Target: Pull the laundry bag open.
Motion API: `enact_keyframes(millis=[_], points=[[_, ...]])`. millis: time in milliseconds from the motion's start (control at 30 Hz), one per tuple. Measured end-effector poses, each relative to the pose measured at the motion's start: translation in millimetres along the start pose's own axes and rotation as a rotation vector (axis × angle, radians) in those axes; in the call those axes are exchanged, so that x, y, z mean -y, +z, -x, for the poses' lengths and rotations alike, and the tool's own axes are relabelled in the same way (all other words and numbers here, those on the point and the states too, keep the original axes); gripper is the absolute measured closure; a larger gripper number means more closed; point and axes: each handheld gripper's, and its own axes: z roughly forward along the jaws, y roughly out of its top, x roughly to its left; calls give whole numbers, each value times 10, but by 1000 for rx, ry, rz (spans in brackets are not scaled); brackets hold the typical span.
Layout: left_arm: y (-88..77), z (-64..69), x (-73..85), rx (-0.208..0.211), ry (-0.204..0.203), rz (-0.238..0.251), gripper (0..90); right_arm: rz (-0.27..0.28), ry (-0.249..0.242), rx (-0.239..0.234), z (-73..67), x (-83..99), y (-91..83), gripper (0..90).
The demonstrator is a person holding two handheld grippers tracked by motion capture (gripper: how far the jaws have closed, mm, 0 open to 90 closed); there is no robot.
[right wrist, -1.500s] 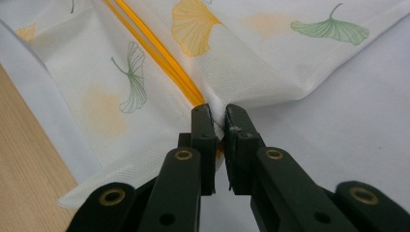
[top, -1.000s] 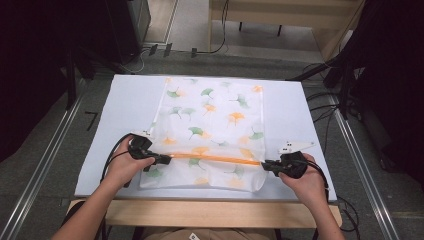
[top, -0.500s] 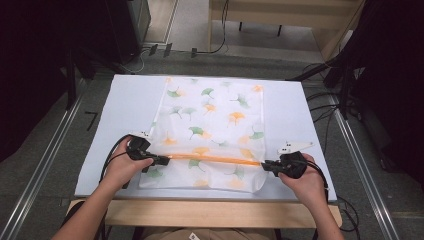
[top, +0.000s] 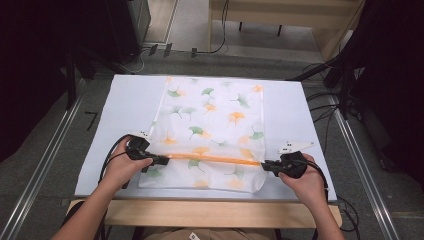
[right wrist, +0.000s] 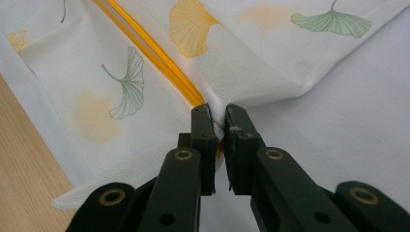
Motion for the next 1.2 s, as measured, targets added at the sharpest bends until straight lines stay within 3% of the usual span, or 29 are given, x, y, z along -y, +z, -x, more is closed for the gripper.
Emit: enact_keyframes(millis=[500,900,1200], points=[[-30,5,18,2,-12,22,900,18,3,-11,0,13,0,855],[-181,-109,105,-31,-36,28,900,13,10,-5,19,24,-6,855],[-184,-113,109,-40,-33,23,900,9,10,-4,13,22,-5,855]])
